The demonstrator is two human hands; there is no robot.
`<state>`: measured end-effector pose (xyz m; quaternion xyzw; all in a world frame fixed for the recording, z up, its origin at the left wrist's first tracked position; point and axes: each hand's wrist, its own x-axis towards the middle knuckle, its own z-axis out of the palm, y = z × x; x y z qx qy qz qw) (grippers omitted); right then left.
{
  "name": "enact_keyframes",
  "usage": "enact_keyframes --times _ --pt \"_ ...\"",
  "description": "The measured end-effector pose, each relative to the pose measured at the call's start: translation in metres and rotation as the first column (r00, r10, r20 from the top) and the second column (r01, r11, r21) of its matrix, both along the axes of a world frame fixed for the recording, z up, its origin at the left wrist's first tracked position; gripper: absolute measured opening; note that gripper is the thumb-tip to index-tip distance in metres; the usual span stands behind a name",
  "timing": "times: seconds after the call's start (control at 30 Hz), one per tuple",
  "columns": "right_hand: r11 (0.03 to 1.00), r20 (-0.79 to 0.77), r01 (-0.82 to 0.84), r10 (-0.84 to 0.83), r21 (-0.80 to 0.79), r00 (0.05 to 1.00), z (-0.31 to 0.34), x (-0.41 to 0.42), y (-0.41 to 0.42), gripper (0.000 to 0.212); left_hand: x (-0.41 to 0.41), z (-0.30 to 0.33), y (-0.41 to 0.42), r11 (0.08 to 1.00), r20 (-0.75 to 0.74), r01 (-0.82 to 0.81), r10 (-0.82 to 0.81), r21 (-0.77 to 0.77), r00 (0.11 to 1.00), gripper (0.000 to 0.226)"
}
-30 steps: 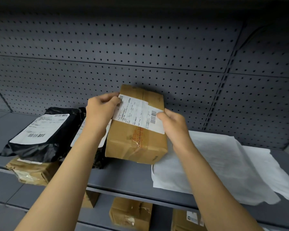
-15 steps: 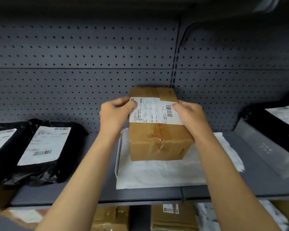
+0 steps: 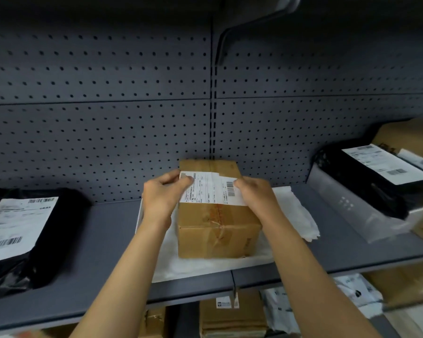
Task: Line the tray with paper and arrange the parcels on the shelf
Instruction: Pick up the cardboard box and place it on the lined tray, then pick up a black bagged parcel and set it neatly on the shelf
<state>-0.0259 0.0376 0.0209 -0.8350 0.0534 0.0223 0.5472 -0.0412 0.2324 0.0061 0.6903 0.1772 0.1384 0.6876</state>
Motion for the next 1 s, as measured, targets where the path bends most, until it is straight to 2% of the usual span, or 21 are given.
enact_keyframes --times 0.13,0.33,0.4,0.47,0.57,0.7,0.83,1.0 --pt "1.000 -0.023 -0.012 0.012 0.007 1.000 -0.017 -0.002 -0.001 0.032 -0.001 -0.023 0.004 0.999 -0.053 0.043 -0.044 -0.014 0.998 0.026" --pt "0.996 -0.024 -0.021 0.023 0.083 0.999 -0.020 -0.002 -0.005 0.010 -0.004 -0.024 0.001 1.000 -0.054 -0.009 0.010 0.018 0.998 0.047" --pt "0.997 -0.004 -0.033 0.034 0.076 0.999 -0.019 -0.004 -0.005 0.034 -0.008 -0.019 -0.002 0.998 -0.038 -0.005 0.007 0.058 0.999 0.046" --pt "0.999 0.033 -0.026 0.024 0.044 0.999 -0.018 -0.004 -0.004 0.049 -0.010 -0.015 -0.001 0.996 -0.026 0.022 -0.020 0.088 0.999 0.047" --pt "1.000 0.110 -0.012 0.011 0.008 0.994 -0.008 -0.007 0.001 0.051 -0.023 -0.003 0.006 0.998 -0.007 0.002 -0.001 0.064 1.000 0.041" --pt "0.999 0.290 -0.036 0.027 0.025 0.957 0.024 -0.010 0.021 0.043 -0.042 0.029 0.028 0.997 0.061 -0.063 0.060 0.046 0.996 0.013" --pt "0.979 0.378 -0.185 0.139 0.089 0.915 0.054 -0.018 0.059 0.046 -0.068 0.066 0.056 0.983 0.115 -0.160 0.148 0.095 0.982 0.014" --pt "0.893 0.407 -0.391 0.278 0.224 0.870 0.057 -0.038 0.127 0.048 -0.112 0.096 0.102 0.937 0.181 -0.319 0.293 0.140 0.939 0.015"
